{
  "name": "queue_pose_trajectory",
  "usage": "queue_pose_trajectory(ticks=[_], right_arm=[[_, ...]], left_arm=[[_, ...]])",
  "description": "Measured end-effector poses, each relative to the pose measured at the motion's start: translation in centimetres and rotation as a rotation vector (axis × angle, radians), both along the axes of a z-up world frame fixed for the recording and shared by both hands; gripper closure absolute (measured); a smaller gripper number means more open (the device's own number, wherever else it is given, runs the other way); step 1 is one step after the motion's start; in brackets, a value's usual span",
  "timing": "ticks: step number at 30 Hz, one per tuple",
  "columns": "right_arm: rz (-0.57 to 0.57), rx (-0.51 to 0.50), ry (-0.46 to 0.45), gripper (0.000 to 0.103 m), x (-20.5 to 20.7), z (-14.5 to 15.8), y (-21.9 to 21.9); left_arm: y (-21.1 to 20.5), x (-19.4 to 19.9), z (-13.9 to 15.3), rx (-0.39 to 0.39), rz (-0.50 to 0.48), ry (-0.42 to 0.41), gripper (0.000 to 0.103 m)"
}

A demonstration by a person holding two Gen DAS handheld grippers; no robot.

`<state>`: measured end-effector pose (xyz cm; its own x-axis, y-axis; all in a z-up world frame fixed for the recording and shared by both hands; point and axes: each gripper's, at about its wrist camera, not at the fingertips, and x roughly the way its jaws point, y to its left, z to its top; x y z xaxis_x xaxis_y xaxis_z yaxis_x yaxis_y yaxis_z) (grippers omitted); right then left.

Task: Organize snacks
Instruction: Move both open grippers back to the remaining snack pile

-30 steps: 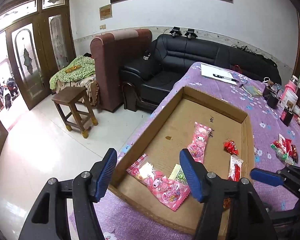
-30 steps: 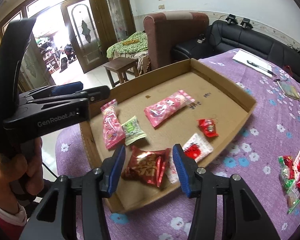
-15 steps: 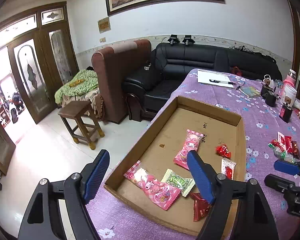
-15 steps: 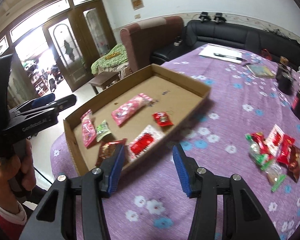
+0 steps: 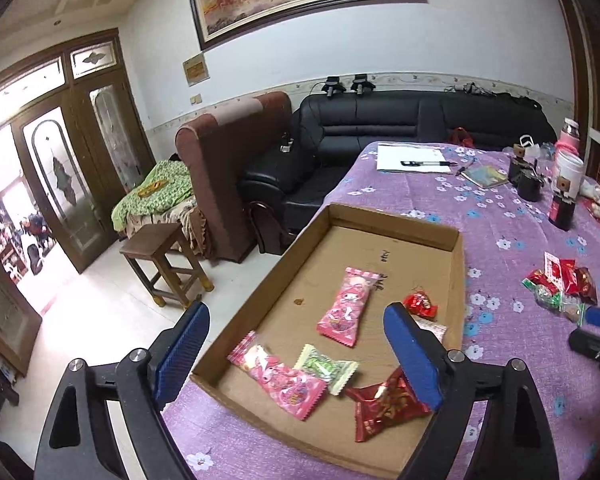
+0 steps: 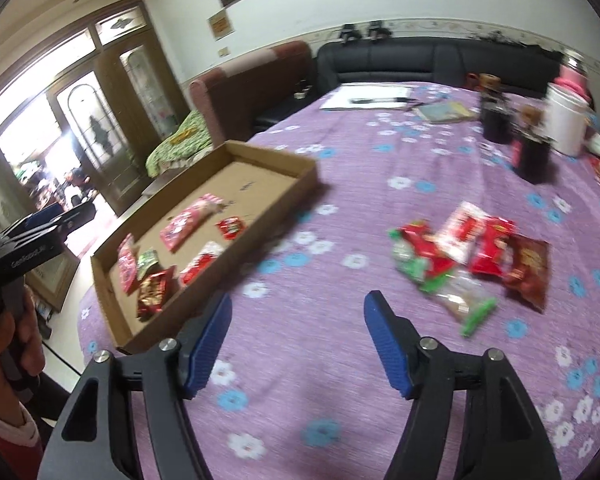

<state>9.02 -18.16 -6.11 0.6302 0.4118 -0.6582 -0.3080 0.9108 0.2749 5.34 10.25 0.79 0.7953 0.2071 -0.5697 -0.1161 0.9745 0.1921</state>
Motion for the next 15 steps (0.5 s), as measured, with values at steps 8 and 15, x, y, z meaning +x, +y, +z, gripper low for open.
queue_pose_trajectory(ticks=[8, 15], right_arm=[[-0.140, 0.038, 0.014, 0.027, -0.6, -0.8, -7.1], [-0.227, 0.049, 0.015, 0.027, -1.4, -1.2, -12.0]], left_arm=[[-4.0, 0.2, 0.0, 0.058, -0.054, 0.002, 0.005], [-7.6, 0.5, -0.4, 0.090, -0.105, 0.020, 0.005]])
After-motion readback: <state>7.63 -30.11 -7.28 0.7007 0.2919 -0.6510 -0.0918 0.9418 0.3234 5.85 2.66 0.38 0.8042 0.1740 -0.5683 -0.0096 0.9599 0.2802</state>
